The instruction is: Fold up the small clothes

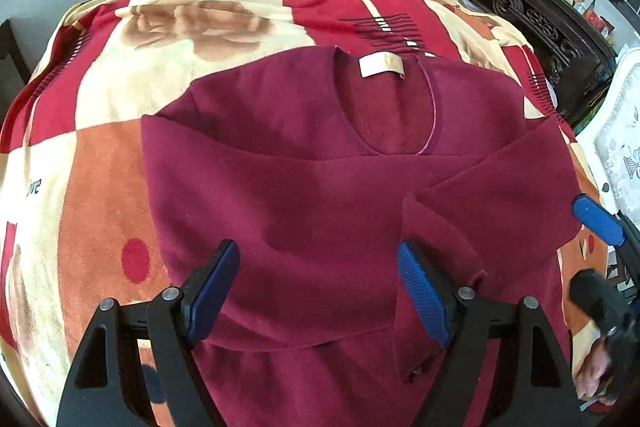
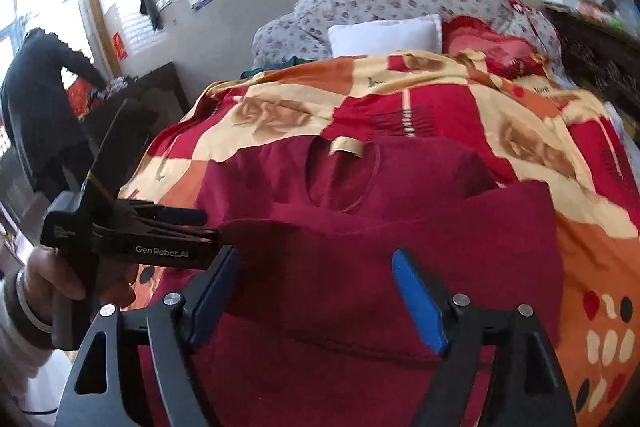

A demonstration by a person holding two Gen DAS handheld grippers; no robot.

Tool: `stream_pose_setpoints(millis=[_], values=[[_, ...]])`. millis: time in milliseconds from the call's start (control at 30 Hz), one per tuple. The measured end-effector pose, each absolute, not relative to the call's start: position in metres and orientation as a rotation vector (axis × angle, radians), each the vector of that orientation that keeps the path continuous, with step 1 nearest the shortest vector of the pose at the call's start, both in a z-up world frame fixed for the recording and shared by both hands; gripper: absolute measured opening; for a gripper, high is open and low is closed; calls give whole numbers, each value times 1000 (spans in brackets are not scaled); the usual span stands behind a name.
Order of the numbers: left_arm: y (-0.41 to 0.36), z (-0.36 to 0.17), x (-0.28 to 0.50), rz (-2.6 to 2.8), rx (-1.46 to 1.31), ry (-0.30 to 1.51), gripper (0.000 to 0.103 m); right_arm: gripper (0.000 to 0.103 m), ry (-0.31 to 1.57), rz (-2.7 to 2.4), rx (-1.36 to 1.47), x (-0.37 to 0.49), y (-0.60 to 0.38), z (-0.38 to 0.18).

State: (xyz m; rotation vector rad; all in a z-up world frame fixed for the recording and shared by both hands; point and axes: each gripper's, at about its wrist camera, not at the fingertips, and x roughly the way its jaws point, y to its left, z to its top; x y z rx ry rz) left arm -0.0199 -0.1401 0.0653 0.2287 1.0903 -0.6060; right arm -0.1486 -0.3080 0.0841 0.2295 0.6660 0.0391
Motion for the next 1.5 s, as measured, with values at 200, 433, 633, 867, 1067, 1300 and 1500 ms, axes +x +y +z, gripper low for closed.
stream_pose_setpoints(millis=[200, 433, 633, 867, 1067, 1300, 1500], values=[[-122, 71, -18, -618, 172, 1100, 80, 83, 707, 33, 281, -161, -318, 72], [-107, 60, -19, -684, 39, 1174, 81, 83, 713, 15, 394, -174, -335, 62], [-85, 64, -8, -686, -102, 1171, 81, 83, 722, 19, 402, -172, -333, 61], [-88, 61, -9, -692, -111, 1176, 83, 83, 725, 13, 400, -170, -333, 60], [-96, 83, -32, -767, -80, 1098, 83, 83, 735, -5, 435, -174, -344, 56], [-100, 77, -29, -744, -43, 1118, 91, 83, 734, -4, 459, -175, -344, 54], [-107, 46, -22, -717, -95, 1202, 91, 84, 739, 1, 441, -177, -342, 56]])
